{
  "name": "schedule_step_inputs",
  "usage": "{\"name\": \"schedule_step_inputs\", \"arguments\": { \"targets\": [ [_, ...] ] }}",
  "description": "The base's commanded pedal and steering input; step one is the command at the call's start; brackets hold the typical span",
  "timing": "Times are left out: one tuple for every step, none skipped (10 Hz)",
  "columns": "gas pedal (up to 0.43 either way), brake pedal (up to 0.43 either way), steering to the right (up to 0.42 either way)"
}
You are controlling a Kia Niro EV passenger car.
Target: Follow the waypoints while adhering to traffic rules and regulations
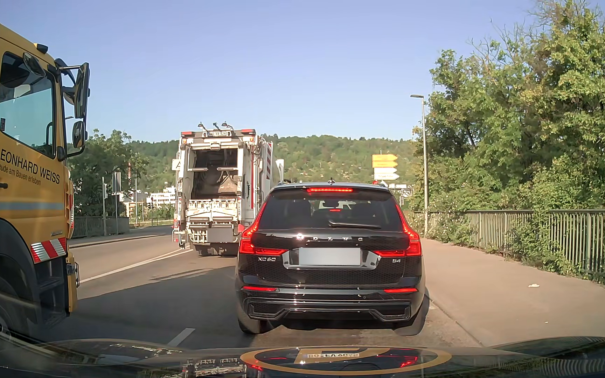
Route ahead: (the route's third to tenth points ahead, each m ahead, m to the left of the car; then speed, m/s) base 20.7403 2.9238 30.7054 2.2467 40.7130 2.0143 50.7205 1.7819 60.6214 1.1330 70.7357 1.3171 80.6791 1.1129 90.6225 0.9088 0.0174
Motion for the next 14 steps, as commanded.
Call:
{"name": "schedule_step_inputs", "arguments": {
  "targets": [
    [0.0,0.244,0.001],
    [0.0,0.244,0.001],
    [0.0,0.244,0.001],
    [0.0,0.244,0.001],
    [0.0,0.244,0.001],
    [0.0,0.25,0.001],
    [0.0,0.25,0.001],
    [0.0,0.244,0.001],
    [0.0,0.244,0.001],
    [0.0,0.244,0.001],
    [0.0,0.244,0.001],
    [0.0,0.244,0.001],
    [0.0,0.25,0.001],
    [0.0,0.25,0.001]
  ]
}}
